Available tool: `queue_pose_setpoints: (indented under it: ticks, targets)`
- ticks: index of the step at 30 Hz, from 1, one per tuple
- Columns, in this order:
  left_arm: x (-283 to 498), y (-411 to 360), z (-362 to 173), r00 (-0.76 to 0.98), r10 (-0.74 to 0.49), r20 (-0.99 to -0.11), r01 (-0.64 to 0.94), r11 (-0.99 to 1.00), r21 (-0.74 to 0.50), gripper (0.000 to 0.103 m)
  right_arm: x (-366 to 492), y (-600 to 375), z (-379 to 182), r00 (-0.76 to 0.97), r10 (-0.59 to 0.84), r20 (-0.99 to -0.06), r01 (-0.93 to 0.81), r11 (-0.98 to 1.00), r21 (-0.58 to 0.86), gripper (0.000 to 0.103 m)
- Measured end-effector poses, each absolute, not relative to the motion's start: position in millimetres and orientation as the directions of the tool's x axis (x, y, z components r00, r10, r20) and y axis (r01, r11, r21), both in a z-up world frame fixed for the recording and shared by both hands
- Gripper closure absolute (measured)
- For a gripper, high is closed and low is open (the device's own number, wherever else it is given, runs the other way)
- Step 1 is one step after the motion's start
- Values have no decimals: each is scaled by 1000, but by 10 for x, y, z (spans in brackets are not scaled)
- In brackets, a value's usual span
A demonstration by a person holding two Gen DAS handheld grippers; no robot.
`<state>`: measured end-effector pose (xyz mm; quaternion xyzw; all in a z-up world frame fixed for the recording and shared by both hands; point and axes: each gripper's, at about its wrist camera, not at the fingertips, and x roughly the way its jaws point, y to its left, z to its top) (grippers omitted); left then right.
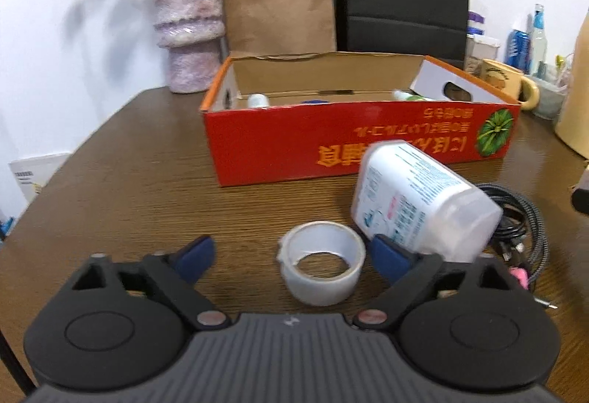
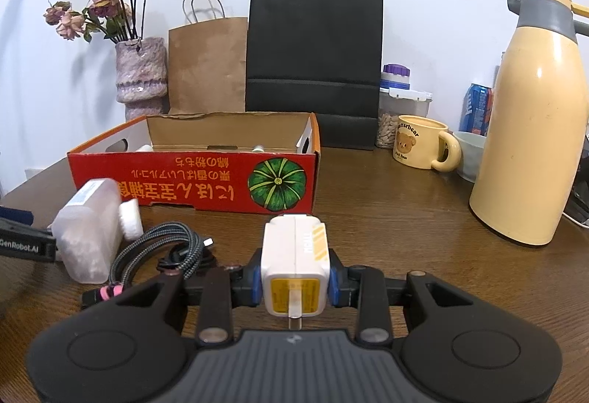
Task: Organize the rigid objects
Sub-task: 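Close the left tool on the white tape roll while the right tool holds the charger, then carry the tape roll in the left tool while the right tool carries the charger into the box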
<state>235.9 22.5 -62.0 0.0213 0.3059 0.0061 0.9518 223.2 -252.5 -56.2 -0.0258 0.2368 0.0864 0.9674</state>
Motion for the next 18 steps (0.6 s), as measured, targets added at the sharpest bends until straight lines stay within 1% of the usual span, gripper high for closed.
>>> queue_pose_setpoints:
  ticks: [1, 2, 3, 4, 12, 16, 18]
  targets:
    - [2377, 213, -632, 808, 11, -590, 14, 999, 38, 35, 2234, -2521, -564, 872, 155, -464, -180, 984, -10, 72]
    - [2399, 207, -649, 797, -4, -604, 30, 999, 32, 43, 2236, -2517, -568, 872, 154, -466, -180, 984, -12, 72]
    - [2393, 202, -646, 800, -11, -599, 34, 999, 28, 52, 2241, -2514, -571, 871, 152, -467, -179, 984, -14, 72]
    - [2385, 199, -642, 803, -5, -596, 32, 999, 34, 58, 2244, -2510, -573, 871, 150, -468, -178, 984, -16, 72]
    - [2351, 245, -633, 806, 45, -590, -21, 999, 47, 58, 2252, -2478, -599, 872, 144, -468, -181, 983, -34, 72]
    - [2303, 240, -606, 819, 54, -571, -27, 998, 55, 58, 2241, -2473, -598, 876, 144, -460, -182, 983, -37, 72]
    - [2279, 253, -580, 827, 75, -557, -55, 997, 53, 58, 2237, -2475, -593, 878, 145, -456, -181, 983, -37, 72]
